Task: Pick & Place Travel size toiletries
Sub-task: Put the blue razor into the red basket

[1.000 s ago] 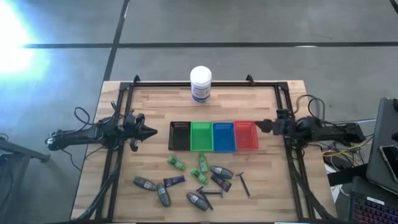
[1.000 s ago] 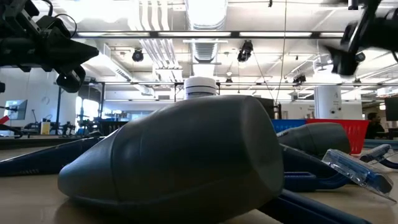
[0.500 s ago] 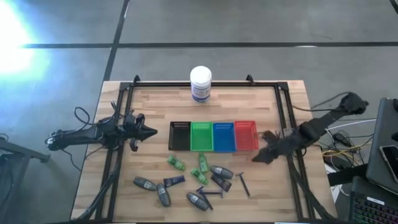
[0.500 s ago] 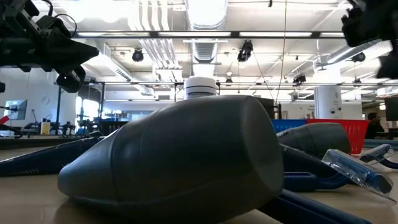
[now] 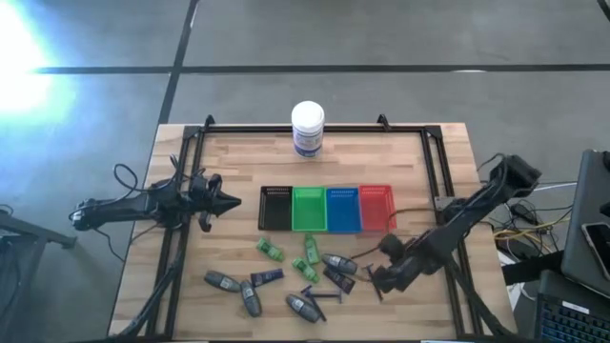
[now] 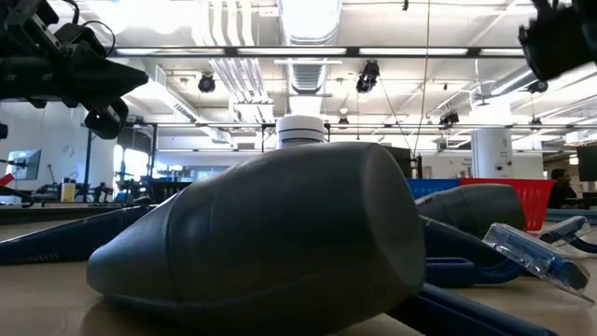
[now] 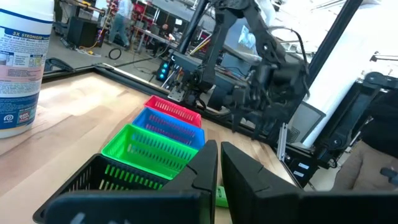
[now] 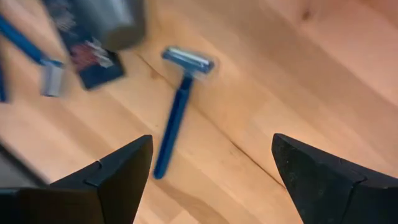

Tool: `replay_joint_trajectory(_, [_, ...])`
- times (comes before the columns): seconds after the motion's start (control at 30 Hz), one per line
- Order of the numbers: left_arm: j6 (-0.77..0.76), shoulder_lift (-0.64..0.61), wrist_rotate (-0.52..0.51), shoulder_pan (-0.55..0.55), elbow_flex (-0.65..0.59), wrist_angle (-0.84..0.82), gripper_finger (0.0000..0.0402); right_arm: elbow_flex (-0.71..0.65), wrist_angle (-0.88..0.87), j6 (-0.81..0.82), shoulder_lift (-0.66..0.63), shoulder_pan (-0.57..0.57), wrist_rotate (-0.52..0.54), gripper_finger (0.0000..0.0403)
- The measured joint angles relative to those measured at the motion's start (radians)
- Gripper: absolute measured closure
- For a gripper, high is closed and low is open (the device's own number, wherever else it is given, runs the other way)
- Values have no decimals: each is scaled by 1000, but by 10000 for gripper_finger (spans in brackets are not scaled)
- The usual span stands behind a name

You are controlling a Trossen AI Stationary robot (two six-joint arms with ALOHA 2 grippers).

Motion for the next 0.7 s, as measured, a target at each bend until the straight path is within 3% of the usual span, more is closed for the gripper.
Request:
replay_joint_trajectory(0.2, [0, 0, 0, 0, 0, 0, 376, 91, 5, 30, 171, 0, -18, 63])
replay_joint_trajectory(0.4, [0, 0, 0, 0, 0, 0, 376, 219, -1, -39, 300, 0, -18, 54])
replay_joint_trajectory(0.57, [0, 0, 0, 0, 0, 0, 376, 272, -94, -41, 390, 0, 7, 79])
replay_joint_trajectory(0.7, [0, 0, 0, 0, 0, 0, 376, 269, -73, -33, 416, 0, 8, 111])
